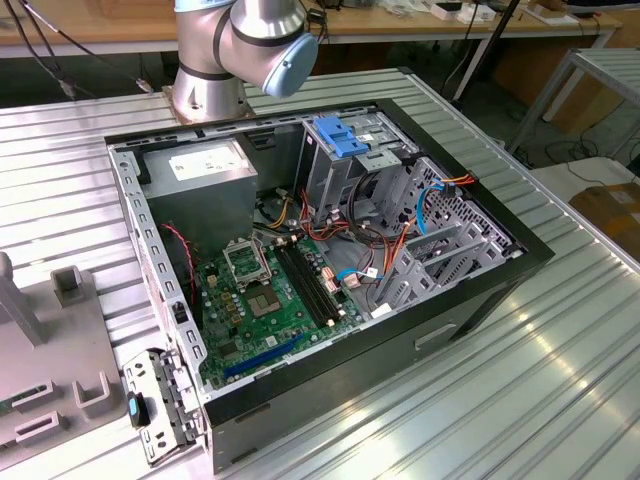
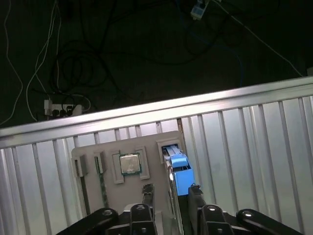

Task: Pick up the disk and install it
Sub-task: 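Pick up the disk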

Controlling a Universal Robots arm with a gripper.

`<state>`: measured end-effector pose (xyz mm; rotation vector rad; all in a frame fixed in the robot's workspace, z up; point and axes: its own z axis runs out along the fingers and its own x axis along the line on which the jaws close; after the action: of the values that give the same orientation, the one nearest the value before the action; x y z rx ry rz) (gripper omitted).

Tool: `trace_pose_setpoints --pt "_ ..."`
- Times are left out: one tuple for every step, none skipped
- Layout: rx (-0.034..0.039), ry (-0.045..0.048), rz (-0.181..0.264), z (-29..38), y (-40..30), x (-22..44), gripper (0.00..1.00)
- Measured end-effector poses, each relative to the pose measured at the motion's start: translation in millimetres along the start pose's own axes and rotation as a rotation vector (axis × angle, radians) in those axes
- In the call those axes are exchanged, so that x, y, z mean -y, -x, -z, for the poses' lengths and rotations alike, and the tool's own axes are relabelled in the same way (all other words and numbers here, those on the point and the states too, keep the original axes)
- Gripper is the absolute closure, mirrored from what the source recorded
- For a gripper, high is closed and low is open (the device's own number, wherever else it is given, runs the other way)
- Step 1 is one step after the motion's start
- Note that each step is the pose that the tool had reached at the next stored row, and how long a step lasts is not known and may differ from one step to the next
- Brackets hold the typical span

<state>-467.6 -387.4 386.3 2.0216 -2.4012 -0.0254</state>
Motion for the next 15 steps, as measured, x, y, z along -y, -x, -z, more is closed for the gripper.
trace_pose_setpoints --pt "-0.0007 -0.0013 0.0 -1.3 -0.1 0.1 0.52" --pt "-0.0039 -0.0017 0.007 -4.4 -0.1 0.1 0.52" --pt "-0.0043 -0.0016 0.02 -6.6 -0.1 0.1 0.52" --pt "-0.0045 -0.0015 0.033 -8.8 -0.1 0.2 0.52" --pt "-0.0047 -0.0013 0.041 -12.6 1.3 0.6 0.52" --pt "-0.0048 -0.0016 0.042 -15.6 2.8 0.9 0.52" --pt "-0.0075 -0.0019 0.042 -18.3 7.1 1.4 0.52" --pt "-0.0107 -0.0025 0.041 -20.9 11.1 1.8 0.52" --pt "-0.0141 -0.0029 0.041 -22.4 13.6 2.3 0.52" --pt "-0.0168 -0.0036 0.041 -24.6 14.6 2.7 0.51" --pt "-0.0172 -0.0037 0.041 -27.0 14.6 2.7 0.45" --pt "-0.0177 -0.0037 0.042 -28.7 14.6 2.8 0.45" --pt "-0.018 -0.0036 0.042 -32.0 14.6 2.8 0.45" --pt "-0.0183 -0.0036 0.059 -36.8 14.6 2.9 0.45" --pt "-0.0184 -0.0036 0.071 -38.4 14.6 2.9 0.45"
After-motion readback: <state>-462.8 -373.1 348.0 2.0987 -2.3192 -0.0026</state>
